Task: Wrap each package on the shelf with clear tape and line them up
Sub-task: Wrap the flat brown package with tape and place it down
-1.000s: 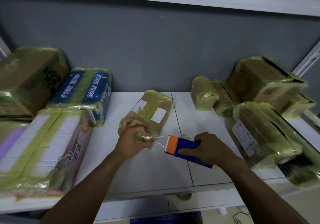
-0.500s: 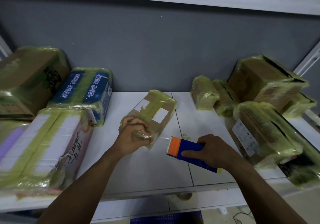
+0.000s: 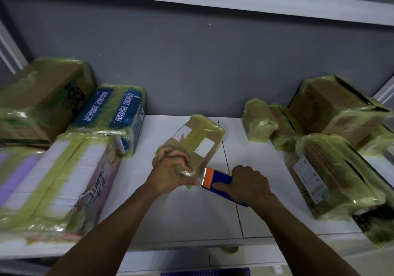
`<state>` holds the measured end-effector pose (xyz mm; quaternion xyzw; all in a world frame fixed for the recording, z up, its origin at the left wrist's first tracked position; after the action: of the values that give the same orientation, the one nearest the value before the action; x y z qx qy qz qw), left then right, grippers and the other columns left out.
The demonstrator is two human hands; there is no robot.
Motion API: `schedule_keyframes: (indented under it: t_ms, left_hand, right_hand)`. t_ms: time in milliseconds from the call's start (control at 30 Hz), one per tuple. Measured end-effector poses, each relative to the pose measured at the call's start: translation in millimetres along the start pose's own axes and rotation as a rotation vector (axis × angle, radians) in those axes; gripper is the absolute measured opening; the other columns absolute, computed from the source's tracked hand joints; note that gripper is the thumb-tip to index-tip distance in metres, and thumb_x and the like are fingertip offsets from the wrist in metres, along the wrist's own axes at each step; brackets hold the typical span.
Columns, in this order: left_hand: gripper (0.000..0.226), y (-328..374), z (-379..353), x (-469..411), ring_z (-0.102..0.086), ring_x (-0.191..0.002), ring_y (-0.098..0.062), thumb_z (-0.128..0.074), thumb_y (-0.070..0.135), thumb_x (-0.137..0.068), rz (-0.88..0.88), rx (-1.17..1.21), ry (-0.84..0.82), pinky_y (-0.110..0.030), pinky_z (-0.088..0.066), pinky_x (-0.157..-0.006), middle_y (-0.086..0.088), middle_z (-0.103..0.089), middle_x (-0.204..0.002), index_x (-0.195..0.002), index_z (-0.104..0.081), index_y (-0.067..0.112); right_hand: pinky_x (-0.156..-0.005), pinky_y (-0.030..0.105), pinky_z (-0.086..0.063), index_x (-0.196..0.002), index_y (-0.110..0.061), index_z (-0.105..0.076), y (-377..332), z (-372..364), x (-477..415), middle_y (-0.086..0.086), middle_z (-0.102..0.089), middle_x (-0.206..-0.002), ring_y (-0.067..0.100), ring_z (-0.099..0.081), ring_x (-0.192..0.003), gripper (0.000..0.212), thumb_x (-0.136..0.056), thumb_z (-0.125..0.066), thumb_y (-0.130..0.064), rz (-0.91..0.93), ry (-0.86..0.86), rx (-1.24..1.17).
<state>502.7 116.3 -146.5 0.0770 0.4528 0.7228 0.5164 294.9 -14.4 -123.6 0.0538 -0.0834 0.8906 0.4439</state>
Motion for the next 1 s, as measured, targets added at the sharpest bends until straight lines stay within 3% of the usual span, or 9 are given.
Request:
schedule_keyframes:
  t_ms: [100,200,267,300,367,433,567,700,1000]
  left_hand:
    - [0.04,-1,-3,2,-0.037,-0.125,-0.003,-0.086,0.069,-0.053,-0.006,-0.049,0.071,-0.034,-0.039,-0.1,0.026,-0.064,-0.109,-0.072,-0.066,0.04]
    - [0.06,0,-7,3,-0.024,-0.135,0.003,-0.083,0.071,-0.058,0.028,-0.167,0.056,-0.042,-0.041,-0.106,0.031,-0.045,-0.143,-0.108,-0.059,0.05]
    - [0.086,1,-13,2,-0.013,-0.15,-0.018,-0.07,0.086,-0.058,0.059,-0.323,0.007,-0.051,-0.03,-0.112,0.026,-0.022,-0.162,-0.133,-0.046,0.052]
    - [0.092,3,-14,2,-0.009,-0.152,-0.025,-0.063,0.092,-0.058,0.059,-0.368,-0.009,-0.056,-0.026,-0.115,0.022,-0.022,-0.164,-0.139,-0.046,0.05]
    - [0.093,4,-12,2,-0.012,-0.152,-0.03,-0.058,0.093,-0.059,0.077,-0.392,-0.003,-0.064,-0.032,-0.113,0.019,-0.037,-0.159,-0.139,-0.054,0.047]
    - [0.087,4,-7,2,-0.016,-0.151,-0.029,-0.061,0.087,-0.06,0.097,-0.399,0.024,-0.064,-0.038,-0.109,0.021,-0.045,-0.153,-0.137,-0.057,0.046]
    - [0.084,7,-8,0,-0.017,-0.151,-0.029,-0.064,0.082,-0.06,0.13,-0.391,0.022,-0.063,-0.036,-0.111,0.021,-0.048,-0.15,-0.136,-0.059,0.046]
    - [0.082,7,-9,-1,-0.018,-0.151,-0.03,-0.063,0.081,-0.062,0.137,-0.413,0.016,-0.063,-0.035,-0.111,0.019,-0.049,-0.15,-0.136,-0.06,0.045]
    - [0.089,15,-5,-2,-0.02,-0.149,-0.028,-0.052,0.087,-0.056,0.188,-0.387,0.027,-0.06,-0.04,-0.108,0.02,-0.051,-0.147,-0.133,-0.063,0.043]
  right_hand:
    - [-0.069,0.029,-0.046,-0.095,-0.021,-0.049,-11,1,-4,0.0,-0.067,-0.104,0.019,-0.066,-0.089,0.067,-0.078,-0.057,-0.086,0.015,0.025,0.044]
    - [-0.066,0.029,-0.045,-0.102,-0.018,-0.058,-14,-1,-5,0.0,-0.068,-0.102,0.017,-0.063,-0.081,0.07,-0.081,-0.055,-0.085,0.003,0.052,0.066]
    - [-0.064,0.029,-0.044,-0.102,-0.019,-0.058,-15,-1,-5,-0.002,-0.065,-0.095,0.015,-0.056,-0.074,0.069,-0.083,-0.053,-0.085,-0.007,0.08,0.073]
    - [-0.064,0.029,-0.043,-0.103,-0.018,-0.059,-16,-1,-5,-0.003,-0.061,-0.092,0.015,-0.054,-0.072,0.07,-0.083,-0.051,-0.085,-0.01,0.094,0.073]
    - [-0.064,0.029,-0.044,-0.106,-0.017,-0.06,-17,0,-6,-0.001,-0.063,-0.095,0.015,-0.053,-0.073,0.072,-0.084,-0.05,-0.085,-0.011,0.105,0.07]
    - [-0.065,0.029,-0.045,-0.109,-0.016,-0.061,-18,1,-6,0.001,-0.067,-0.101,0.016,-0.056,-0.076,0.073,-0.085,-0.05,-0.084,-0.014,0.098,0.063]
    - [-0.068,0.03,-0.046,-0.112,-0.016,-0.06,-19,0,-5,0.002,-0.067,-0.105,0.019,-0.066,-0.087,0.072,-0.086,-0.051,-0.082,-0.03,0.091,0.08]
    - [-0.067,0.03,-0.045,-0.111,-0.017,-0.061,-22,0,-5,0.001,-0.068,-0.103,0.017,-0.058,-0.078,0.07,-0.086,-0.052,-0.082,-0.045,0.09,0.099]
    - [-0.067,0.03,-0.041,-0.107,-0.019,-0.058,-22,-6,0,0.0,-0.067,-0.101,0.02,-0.067,-0.089,0.068,-0.087,-0.046,-0.083,-0.015,0.177,0.148]
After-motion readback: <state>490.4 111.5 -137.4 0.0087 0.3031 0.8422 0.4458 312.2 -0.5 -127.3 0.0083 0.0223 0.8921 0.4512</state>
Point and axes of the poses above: each hand's wrist, its own x-axis away from the middle knuckle, its own z-axis out of the back of the hand, y = z × x, the point moved 6 cm from there along -x, towards the middle knuckle
